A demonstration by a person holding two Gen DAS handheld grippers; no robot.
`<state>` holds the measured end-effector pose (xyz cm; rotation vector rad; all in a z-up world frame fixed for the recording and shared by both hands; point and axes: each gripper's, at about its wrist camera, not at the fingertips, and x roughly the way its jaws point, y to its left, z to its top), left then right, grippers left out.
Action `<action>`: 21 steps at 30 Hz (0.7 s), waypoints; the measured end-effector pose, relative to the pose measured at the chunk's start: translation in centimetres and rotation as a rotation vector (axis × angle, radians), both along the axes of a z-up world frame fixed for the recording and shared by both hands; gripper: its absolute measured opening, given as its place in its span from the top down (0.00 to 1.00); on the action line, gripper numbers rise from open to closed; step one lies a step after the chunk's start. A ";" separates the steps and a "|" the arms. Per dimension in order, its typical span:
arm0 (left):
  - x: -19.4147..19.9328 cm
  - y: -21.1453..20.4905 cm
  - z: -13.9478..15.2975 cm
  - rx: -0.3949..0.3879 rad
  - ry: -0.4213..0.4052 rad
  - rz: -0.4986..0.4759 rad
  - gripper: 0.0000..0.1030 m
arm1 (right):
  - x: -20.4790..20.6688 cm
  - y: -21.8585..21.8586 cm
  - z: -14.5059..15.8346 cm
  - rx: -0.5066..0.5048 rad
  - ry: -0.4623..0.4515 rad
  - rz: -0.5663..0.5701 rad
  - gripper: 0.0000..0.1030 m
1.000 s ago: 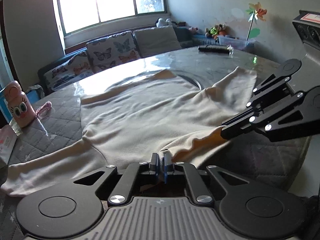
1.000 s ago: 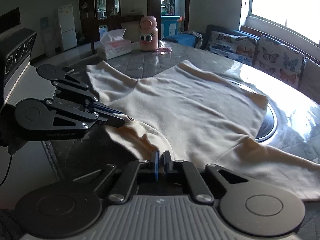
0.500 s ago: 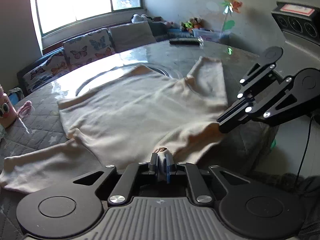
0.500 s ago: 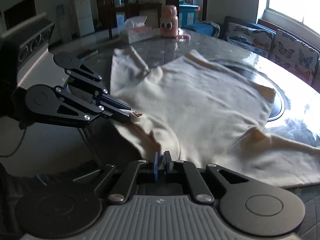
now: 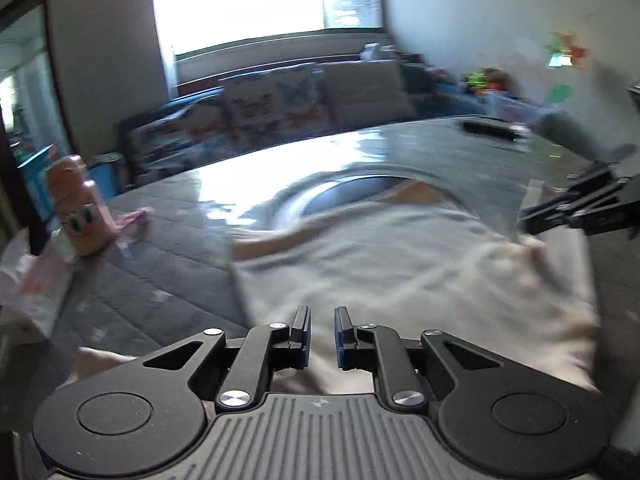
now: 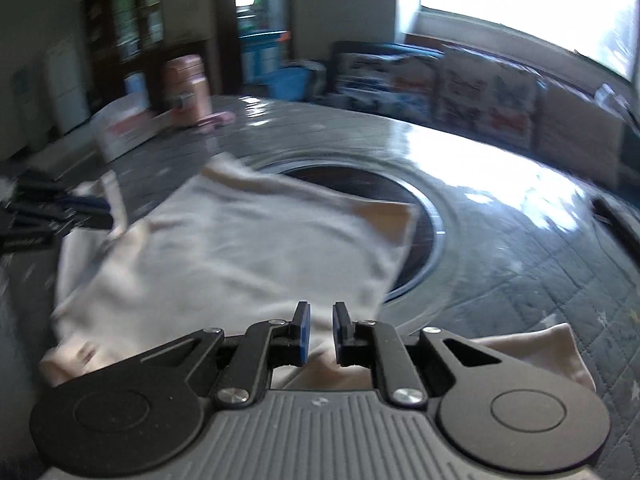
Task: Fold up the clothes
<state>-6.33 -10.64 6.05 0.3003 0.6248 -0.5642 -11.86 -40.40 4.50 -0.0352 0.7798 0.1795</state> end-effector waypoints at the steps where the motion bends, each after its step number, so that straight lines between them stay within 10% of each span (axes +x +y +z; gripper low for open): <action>1: 1.2 0.0 -0.1 -0.003 0.013 0.029 0.81 | 1.0 -0.7 -0.2 0.007 0.003 -0.028 0.88; 14: 11.3 -1.1 -2.7 0.003 0.078 0.186 0.58 | 11.2 -5.1 -4.1 0.091 0.018 -0.176 0.72; 21: 14.3 -1.7 -4.1 -0.001 0.108 0.204 0.62 | 13.1 -5.6 -5.4 0.129 0.026 -0.183 0.73</action>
